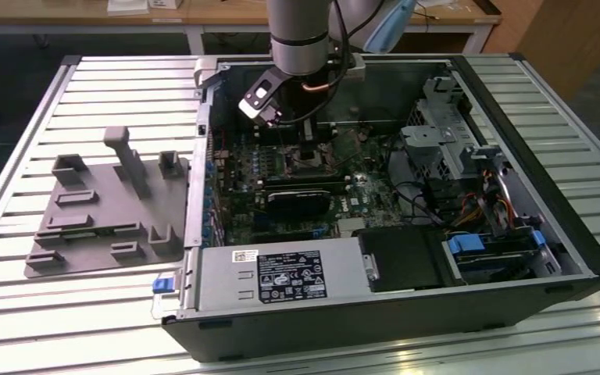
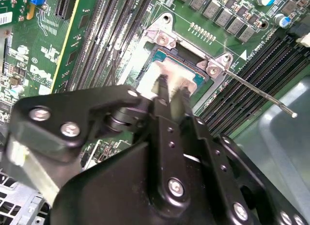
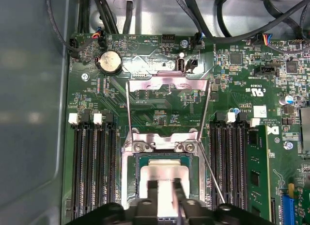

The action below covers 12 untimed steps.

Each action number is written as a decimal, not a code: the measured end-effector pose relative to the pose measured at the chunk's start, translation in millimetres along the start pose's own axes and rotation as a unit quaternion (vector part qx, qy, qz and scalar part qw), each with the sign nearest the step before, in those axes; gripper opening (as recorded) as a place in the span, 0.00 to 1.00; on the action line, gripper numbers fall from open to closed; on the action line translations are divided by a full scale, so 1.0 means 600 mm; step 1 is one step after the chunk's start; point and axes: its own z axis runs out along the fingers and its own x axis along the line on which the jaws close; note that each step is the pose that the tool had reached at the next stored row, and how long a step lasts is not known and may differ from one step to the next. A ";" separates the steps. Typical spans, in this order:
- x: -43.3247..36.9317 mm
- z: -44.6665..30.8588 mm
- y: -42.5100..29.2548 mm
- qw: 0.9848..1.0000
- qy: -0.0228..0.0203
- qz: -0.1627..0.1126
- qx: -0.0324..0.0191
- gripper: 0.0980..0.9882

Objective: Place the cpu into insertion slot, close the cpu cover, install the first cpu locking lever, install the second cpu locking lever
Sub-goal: 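Place the cpu into insertion slot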

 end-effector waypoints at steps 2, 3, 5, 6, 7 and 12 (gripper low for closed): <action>0.000 0.000 0.000 1.000 0.000 0.000 0.000 0.10; 0.000 0.000 0.000 1.000 0.000 0.000 0.000 0.10; 0.000 0.000 0.000 1.000 0.000 0.000 0.000 0.00; 0.000 0.000 0.000 1.000 0.000 0.000 0.000 0.00; 0.000 0.000 0.000 1.000 0.000 0.000 0.000 0.00; 0.000 -0.007 0.001 1.000 0.000 0.000 0.000 0.00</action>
